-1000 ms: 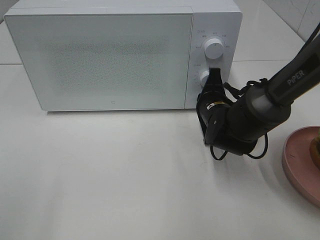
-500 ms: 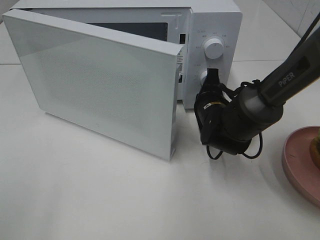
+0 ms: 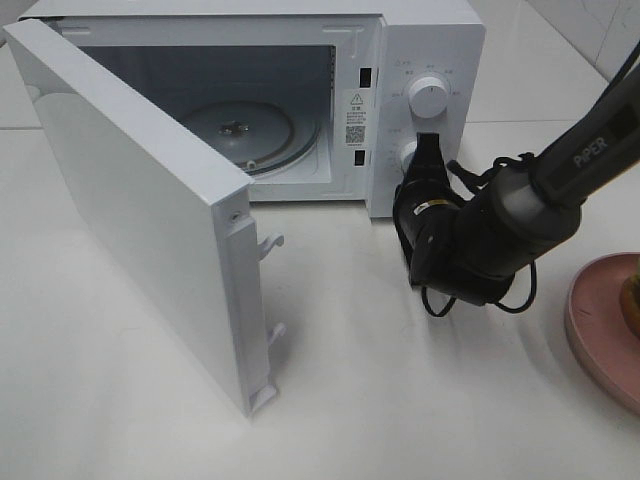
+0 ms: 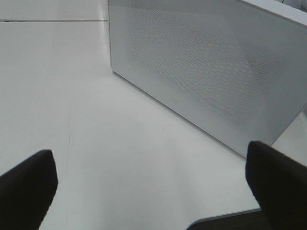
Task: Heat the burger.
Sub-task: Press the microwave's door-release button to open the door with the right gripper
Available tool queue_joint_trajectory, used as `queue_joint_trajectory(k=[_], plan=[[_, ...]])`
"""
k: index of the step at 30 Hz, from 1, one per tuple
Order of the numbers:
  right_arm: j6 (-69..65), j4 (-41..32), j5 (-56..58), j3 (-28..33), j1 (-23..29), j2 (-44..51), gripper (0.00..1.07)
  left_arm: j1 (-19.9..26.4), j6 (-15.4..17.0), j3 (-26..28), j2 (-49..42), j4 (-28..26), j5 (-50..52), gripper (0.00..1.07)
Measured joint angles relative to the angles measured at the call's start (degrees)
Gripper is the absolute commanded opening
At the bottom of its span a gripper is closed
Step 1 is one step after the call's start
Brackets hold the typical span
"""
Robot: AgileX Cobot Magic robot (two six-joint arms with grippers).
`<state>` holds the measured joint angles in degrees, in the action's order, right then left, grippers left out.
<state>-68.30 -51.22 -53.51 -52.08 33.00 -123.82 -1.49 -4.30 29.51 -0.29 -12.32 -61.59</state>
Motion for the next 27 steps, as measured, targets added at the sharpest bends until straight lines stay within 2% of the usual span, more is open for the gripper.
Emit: queue_joint_trajectory(k=[22, 25, 27], plan=[[6.9, 1.8, 9.4, 6.2, -0.6, 8.1, 0.0, 0.0, 0.0, 0.0, 0.0, 0.0, 0.0, 1.0], [8.5, 1.8, 10.9, 7.7, -0.6, 9.9, 0.0, 0.0, 0.0, 0.0, 0.0, 0.0, 0.0, 1.0], [14.4, 1.9, 15.1, 9.2, -0.7, 12.8, 0.0, 0.0, 0.0, 0.0, 0.0, 0.0, 0.0, 1.0]])
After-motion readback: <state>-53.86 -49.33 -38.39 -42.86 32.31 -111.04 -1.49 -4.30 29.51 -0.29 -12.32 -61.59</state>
